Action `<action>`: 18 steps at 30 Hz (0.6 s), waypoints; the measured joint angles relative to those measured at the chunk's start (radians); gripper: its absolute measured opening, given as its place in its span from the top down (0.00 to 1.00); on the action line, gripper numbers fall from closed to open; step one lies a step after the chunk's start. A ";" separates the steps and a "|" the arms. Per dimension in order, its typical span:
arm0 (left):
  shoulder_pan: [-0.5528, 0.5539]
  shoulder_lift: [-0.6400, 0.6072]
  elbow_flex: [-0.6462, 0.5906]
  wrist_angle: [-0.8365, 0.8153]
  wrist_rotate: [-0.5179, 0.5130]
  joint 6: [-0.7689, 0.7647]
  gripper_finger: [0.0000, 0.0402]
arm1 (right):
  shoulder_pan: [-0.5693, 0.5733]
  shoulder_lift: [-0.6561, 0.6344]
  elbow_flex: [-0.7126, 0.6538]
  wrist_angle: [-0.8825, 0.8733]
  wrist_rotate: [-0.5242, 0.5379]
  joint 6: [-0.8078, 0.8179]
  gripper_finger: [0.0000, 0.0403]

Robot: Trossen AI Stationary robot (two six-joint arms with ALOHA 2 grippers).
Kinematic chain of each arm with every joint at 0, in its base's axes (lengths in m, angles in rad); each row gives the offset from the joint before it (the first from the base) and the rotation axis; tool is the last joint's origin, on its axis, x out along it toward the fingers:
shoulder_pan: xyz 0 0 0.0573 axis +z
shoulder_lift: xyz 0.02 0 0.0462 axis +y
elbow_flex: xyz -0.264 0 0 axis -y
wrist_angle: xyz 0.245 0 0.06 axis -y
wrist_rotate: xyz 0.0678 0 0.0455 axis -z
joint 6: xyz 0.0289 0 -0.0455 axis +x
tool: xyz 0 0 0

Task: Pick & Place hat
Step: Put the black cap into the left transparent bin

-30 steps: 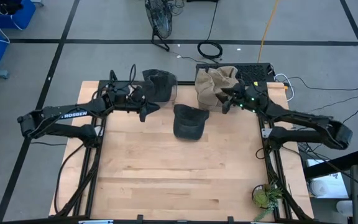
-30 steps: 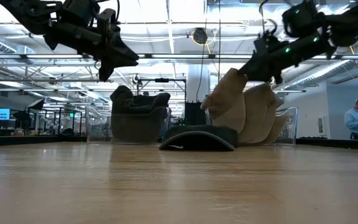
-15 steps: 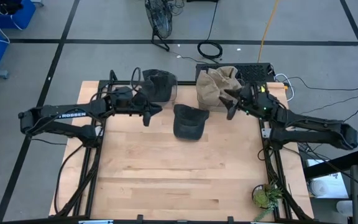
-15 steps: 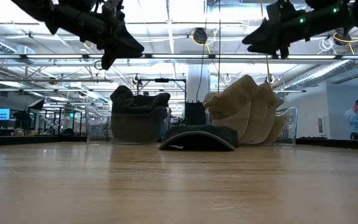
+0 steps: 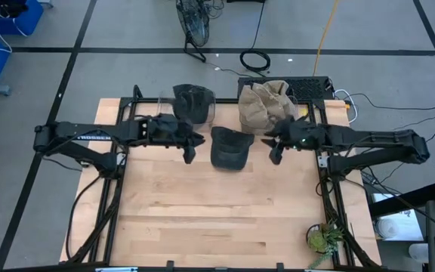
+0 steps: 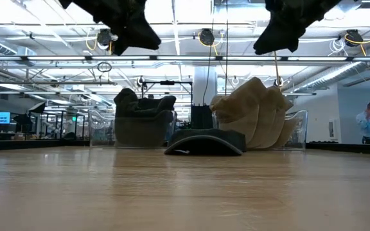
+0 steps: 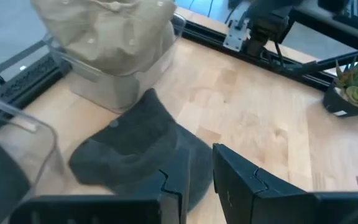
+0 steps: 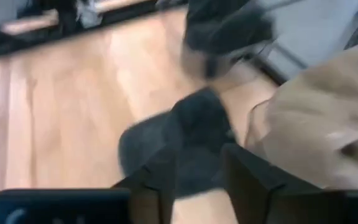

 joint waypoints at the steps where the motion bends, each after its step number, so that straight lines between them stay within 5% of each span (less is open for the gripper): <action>1: -0.011 0.016 0.014 -0.004 -0.010 -0.009 0.82 | 0.017 0.019 0.011 -0.024 0.000 0.009 0.77; 7: -0.059 0.112 0.065 -0.018 -0.051 -0.147 0.82 | 0.100 0.109 0.023 -0.124 -0.053 0.064 0.98; 18: -0.175 0.213 0.069 -0.013 -0.140 -0.414 0.82 | 0.234 0.180 0.022 -0.396 -0.051 0.278 0.99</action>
